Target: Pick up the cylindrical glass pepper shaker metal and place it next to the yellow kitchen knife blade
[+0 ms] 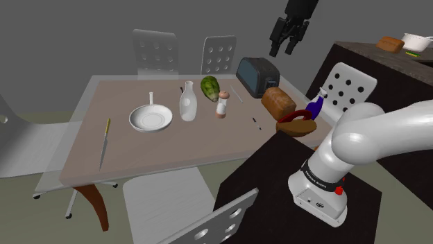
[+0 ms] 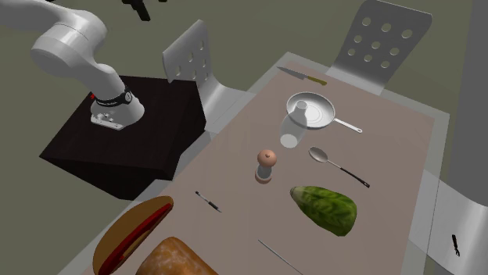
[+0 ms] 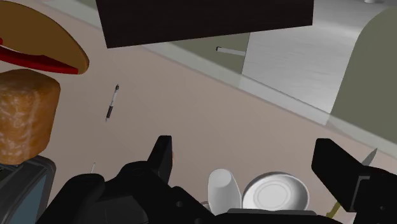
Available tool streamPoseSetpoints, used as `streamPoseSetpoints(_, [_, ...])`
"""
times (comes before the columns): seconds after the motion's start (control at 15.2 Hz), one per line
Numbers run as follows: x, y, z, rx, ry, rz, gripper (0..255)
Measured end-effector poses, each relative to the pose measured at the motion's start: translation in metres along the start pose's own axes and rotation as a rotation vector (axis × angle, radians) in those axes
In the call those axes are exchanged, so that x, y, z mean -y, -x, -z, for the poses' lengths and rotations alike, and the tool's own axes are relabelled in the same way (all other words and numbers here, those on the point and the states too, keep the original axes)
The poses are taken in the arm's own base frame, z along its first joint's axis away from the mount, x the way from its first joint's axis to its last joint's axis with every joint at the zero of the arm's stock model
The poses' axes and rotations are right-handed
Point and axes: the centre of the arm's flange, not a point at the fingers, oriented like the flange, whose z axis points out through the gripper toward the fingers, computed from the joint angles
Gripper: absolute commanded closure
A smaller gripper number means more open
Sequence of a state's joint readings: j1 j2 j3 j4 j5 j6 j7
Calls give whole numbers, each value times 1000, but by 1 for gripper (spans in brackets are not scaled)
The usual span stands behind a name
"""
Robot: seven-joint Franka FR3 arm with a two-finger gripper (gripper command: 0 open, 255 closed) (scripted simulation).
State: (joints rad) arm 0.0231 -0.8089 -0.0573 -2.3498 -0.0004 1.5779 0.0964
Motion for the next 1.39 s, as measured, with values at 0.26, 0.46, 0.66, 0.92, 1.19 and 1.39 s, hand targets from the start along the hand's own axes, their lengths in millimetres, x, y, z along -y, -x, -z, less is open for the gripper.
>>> streamPoseSetpoints(0.26, [-4, -17, -20, 1, 12, -3, 0])
streamPoseSetpoints(0.46, [-9, -39, -47, 1, 29, -7, 0])
streamPoseSetpoints(0.66, [-15, -65, -77, 2, 46, -12, 0])
streamPoseSetpoints(0.92, [-27, -99, -117, 1, 69, -17, 0])
streamPoseSetpoints(1.19, [-35, -132, -157, 1, 92, -22, 0])
streamPoseSetpoints(1.39, [-44, -160, -184, 0, 110, -27, 0])
